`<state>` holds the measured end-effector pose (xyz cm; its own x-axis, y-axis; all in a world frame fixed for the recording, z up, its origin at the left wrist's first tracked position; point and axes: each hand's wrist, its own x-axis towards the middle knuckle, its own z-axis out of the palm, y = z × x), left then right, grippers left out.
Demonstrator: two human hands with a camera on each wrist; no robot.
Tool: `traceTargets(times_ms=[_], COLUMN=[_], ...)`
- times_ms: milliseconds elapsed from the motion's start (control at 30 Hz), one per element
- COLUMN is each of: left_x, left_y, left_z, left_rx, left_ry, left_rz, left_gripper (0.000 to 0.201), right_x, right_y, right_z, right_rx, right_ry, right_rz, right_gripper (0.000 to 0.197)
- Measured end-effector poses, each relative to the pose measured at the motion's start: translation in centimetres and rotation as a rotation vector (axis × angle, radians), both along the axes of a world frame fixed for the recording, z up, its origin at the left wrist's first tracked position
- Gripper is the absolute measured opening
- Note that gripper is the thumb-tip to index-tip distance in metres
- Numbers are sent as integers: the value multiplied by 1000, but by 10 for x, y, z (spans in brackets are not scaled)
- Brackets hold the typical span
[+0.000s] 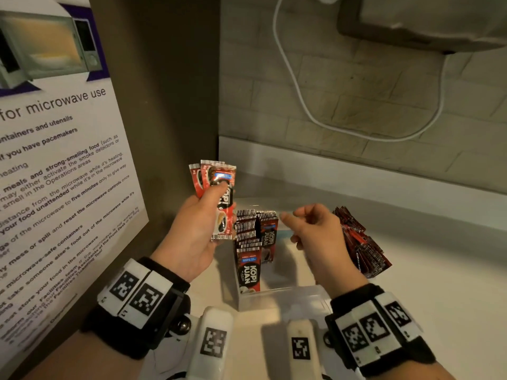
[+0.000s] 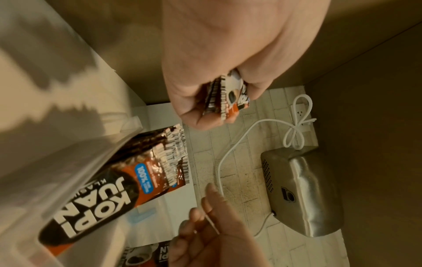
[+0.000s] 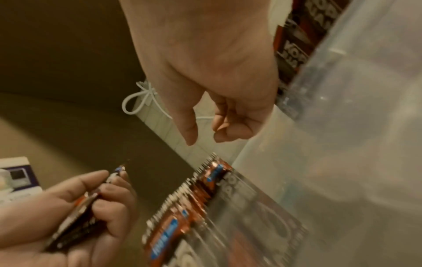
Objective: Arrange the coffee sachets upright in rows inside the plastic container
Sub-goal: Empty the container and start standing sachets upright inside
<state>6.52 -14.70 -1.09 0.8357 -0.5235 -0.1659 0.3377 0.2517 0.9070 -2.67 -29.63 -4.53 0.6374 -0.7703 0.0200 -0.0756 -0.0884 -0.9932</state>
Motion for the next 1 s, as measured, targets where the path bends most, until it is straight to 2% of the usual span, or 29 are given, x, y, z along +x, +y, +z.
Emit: traceTargets(times_ms=[133, 267, 333, 467, 567, 700, 800, 900, 1000], left_x=[-7, -16, -20, -20, -10, -2, -2, -1, 0], left_y=[0, -4, -7, -10, -7, -1, 1, 2, 4], left_z=[-3, -5, -5, -5, -5, -4, -2, -2, -5], left_rx=[-14, -43, -80, -39, 49, 31, 38, 49, 54], left_ry=[-74, -116, -122, -156, -132, -96, -85, -79, -72], left_rz=[-81, -82, -78, -60, 9, 47, 47, 50, 59], left_gripper=[25, 20, 20, 23, 27, 27, 25, 24, 24], right_x=[-4, -5, -2, 0, -3, -4, 0, 7, 13], right_y=[13, 31, 36, 33, 17, -7, -13, -9, -3], right_z=[24, 37, 37, 33, 29, 12, -4, -14, -22], right_rx=[27, 49, 27, 32, 68, -14, -39, -15, 4], right_ry=[-72, -71, -87, -82, -57, 122, 317, 395, 421], right_rz=[171, 380, 420, 408, 308, 176, 199, 228, 242], right_gripper=[17, 22, 19, 11, 11, 11, 12, 9, 23])
